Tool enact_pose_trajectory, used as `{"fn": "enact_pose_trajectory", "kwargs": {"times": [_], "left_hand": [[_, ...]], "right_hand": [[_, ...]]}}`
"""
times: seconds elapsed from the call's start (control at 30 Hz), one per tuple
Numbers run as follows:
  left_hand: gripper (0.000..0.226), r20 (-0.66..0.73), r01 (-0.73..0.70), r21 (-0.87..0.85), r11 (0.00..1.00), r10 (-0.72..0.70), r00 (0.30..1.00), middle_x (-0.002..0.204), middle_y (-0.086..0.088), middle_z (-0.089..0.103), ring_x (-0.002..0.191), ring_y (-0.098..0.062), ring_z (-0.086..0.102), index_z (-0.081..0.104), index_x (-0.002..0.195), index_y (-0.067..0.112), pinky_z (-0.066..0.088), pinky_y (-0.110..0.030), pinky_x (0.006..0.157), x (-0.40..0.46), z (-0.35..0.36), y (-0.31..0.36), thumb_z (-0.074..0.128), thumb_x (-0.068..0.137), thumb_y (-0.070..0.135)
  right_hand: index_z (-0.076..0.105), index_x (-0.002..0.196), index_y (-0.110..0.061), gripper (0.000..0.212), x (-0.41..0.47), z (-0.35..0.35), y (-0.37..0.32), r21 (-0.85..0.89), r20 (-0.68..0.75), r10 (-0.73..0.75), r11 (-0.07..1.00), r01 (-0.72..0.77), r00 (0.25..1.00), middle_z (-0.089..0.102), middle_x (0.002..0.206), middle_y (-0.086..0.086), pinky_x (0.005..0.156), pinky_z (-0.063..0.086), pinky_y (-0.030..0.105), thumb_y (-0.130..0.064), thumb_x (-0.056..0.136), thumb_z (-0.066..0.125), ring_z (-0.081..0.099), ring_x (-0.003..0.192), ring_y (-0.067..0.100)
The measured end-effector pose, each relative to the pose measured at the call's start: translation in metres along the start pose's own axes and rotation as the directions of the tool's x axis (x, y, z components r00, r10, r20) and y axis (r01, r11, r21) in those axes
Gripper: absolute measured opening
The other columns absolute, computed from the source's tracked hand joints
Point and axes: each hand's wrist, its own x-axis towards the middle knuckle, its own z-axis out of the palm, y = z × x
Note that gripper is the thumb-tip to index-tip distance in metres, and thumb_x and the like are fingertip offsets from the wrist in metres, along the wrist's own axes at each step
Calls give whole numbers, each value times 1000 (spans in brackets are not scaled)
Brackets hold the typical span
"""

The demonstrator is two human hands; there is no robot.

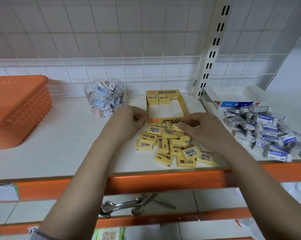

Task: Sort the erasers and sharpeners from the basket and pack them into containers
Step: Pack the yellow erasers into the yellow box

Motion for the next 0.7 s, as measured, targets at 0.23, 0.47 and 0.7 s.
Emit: {"fn": "enact_pose_trajectory", "kwargs": {"times": [0.23,0.47,0.7], "left_hand": [[35,63,0,-98,995,6,998,110,11,60,97,-2,53,67,114,22,33,-1,76,-38,15,-10,70,81,33],[44,25,-23,-48,999,24,999,107,9,58,93,-2,51,65,117,20,27,8,74,-42,21,-8,75,75,27],[35,-170,15,-243,970,-57,984,91,14,55,82,-8,58,66,83,39,43,-7,75,-52,17,-4,83,65,15]], "right_hand": [[73,94,-23,15,3,7,-1,-6,-6,-22,1000,22,1000,63,85,-14,58,31,-8,-32,87,64,49,72,-11],[61,124,-18,37,6,8,1,14,2,4,1000,-4,1000,61,107,-3,76,34,17,-30,89,63,49,91,5],[62,114,-29,28,15,-6,-3,7,-97,-71,997,72,993,51,122,-1,88,27,15,-19,88,65,49,112,14]]}}
